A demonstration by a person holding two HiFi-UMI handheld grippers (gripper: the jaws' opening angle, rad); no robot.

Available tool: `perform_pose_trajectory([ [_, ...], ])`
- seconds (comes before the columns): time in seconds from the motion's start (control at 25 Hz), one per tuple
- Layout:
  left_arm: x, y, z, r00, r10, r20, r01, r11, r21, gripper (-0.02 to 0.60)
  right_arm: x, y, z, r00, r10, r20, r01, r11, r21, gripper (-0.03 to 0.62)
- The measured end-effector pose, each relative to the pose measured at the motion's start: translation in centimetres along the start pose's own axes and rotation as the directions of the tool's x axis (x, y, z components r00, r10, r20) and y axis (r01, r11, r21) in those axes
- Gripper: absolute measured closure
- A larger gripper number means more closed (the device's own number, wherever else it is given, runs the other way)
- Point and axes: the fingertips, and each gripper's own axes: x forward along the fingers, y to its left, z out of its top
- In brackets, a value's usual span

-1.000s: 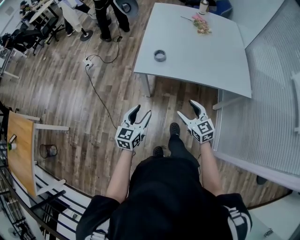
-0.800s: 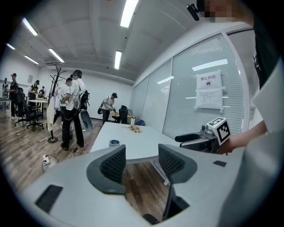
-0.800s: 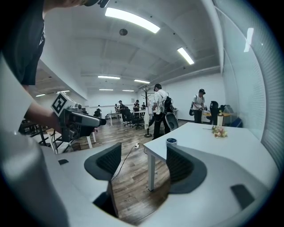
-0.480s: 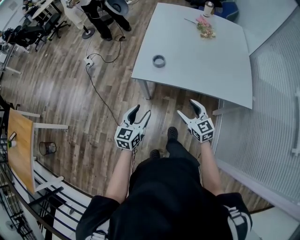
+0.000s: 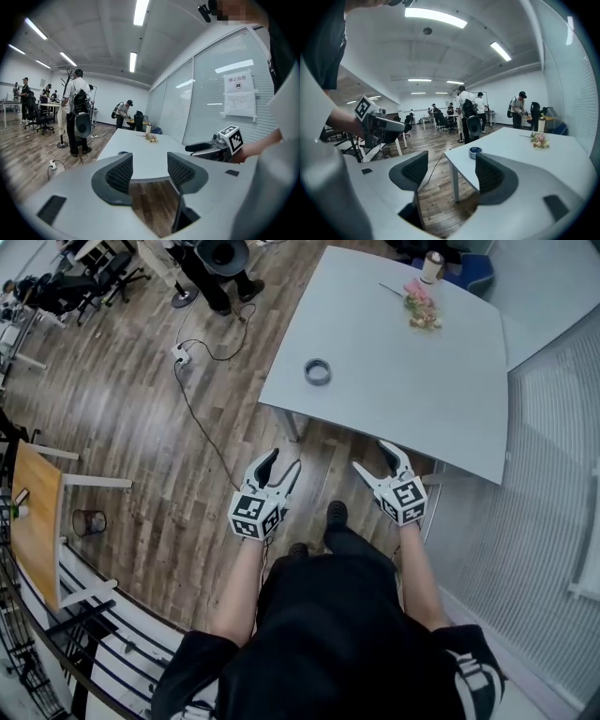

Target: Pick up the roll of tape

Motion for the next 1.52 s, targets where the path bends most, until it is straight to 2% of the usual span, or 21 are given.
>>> perform_pose_trajectory([
  [0.56, 4.0, 1.9, 1.4, 0.993, 0.117, 0.015, -0.117, 0.993, -0.013, 0.351, 4.7, -4.7, 1.0, 0.992, 0.123, -0.001, -0.123, 0.992, -0.009, 0.270],
  [0.84, 4.8, 3.1, 1.6, 0.988, 0.157, 0.017, -0.156, 0.988, -0.014, 0.351, 6.5, -5.9, 1.4, 0.988, 0.152, 0.001, -0.152, 0.988, -0.021, 0.272],
  [1.52, 7.4, 5.7, 3.4, 0.991, 0.134, 0.025, -0.134, 0.991, -0.012, 0.351, 8.6, -7.1, 2.0, 0.991, 0.131, -0.010, -0.131, 0.991, -0.001, 0.275],
])
